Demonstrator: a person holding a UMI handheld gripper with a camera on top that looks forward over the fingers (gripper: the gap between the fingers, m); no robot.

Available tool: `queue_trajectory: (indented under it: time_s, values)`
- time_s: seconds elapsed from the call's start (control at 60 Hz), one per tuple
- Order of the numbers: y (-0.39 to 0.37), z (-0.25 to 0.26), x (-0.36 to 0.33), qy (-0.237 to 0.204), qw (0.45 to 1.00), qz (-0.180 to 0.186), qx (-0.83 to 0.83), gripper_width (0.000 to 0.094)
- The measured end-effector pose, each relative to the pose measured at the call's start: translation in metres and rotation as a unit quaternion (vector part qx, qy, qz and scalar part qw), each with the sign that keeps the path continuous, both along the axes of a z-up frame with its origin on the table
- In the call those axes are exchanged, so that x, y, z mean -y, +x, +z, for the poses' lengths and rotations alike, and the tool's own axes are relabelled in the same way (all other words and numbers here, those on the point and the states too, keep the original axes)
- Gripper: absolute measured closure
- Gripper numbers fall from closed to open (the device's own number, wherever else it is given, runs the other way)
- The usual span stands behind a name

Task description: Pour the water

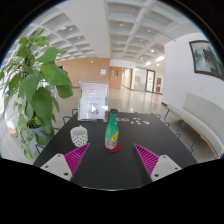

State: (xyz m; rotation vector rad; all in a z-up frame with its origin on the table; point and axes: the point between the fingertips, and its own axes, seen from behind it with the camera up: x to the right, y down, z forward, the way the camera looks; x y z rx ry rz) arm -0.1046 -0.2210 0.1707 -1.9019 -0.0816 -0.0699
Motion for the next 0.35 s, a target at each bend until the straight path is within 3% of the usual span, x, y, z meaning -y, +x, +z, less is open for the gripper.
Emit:
queue_trajectory:
  time_s: [0.35]
  values:
    - [-0.007, 0.016, 0.042, 0.012, 1.0, 0.003, 0.001, 0.0083]
